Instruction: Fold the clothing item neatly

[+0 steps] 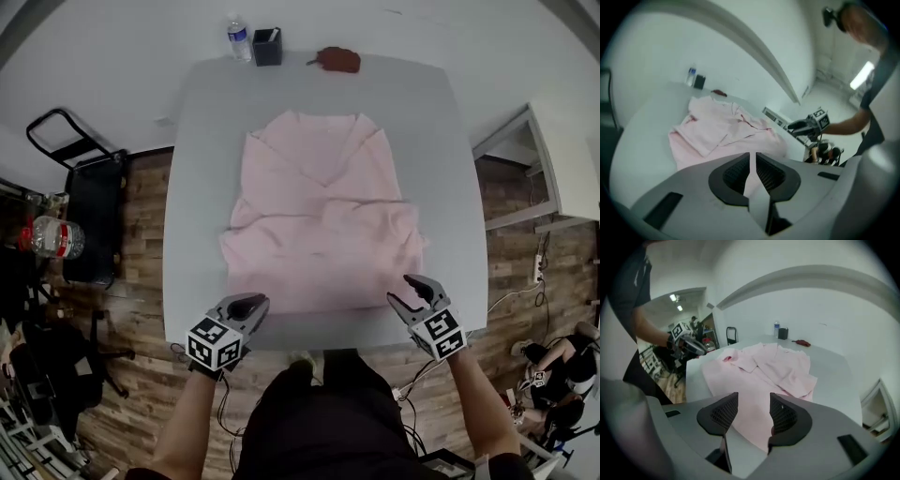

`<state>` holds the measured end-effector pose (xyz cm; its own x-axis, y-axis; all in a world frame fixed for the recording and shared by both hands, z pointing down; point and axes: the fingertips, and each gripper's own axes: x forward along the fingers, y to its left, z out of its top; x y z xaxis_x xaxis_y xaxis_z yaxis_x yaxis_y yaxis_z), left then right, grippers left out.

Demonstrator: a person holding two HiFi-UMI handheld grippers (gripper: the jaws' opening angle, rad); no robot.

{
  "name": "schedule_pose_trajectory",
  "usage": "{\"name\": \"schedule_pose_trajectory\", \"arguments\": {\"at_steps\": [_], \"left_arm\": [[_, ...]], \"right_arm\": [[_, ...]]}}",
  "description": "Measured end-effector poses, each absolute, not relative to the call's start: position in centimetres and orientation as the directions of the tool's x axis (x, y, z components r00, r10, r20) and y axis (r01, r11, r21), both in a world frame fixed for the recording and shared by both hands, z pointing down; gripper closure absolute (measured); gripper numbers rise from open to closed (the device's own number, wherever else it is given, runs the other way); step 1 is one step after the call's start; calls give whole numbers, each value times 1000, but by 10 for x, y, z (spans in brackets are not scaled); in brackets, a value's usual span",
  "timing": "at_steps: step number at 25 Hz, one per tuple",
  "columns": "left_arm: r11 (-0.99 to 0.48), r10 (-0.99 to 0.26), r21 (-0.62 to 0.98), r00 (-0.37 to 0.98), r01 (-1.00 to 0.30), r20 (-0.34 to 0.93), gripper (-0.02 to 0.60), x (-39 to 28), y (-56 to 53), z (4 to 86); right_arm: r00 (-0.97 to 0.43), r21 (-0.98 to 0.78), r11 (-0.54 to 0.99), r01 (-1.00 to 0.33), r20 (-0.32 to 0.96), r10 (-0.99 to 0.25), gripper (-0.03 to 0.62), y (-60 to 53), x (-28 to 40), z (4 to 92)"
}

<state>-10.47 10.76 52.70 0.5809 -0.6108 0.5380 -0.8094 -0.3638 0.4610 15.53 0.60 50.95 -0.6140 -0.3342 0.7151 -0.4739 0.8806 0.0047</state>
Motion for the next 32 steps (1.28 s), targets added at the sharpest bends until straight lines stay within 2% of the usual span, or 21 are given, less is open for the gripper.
{"name": "schedule_pose_trajectory", "arguments": {"at_steps": [3,9,13,16,22,30,32], "left_arm": [[-462,-642,226,499,-858,582,530,-76,110,528],[-507,-655,9,392,-862,646,428,-55,122,550],[-544,-636,-234,215,-806,741,379,-65,136,578],[-567,-639,-392,87,-725,765,368,-70,148,595],[-607,-625,-501,-19,-616,781,367,-81,141,616],[-609,-663,-586,-62,-535,746,370,-84,118,615],[-617,-667,-599,-64,-511,742,412,-84,117,618]], "right_arm": [[-577,134,904,-406,730,-368,382,34,152,519],[-535,218,905,-366,746,-396,382,62,156,543],[-477,353,892,-284,754,-451,382,66,162,563],[-416,472,861,-190,755,-506,382,68,173,579],[-333,612,791,-13,743,-580,382,56,190,607],[-334,697,716,49,687,-646,384,25,182,604],[-335,706,705,67,681,-651,401,23,178,606]]}}
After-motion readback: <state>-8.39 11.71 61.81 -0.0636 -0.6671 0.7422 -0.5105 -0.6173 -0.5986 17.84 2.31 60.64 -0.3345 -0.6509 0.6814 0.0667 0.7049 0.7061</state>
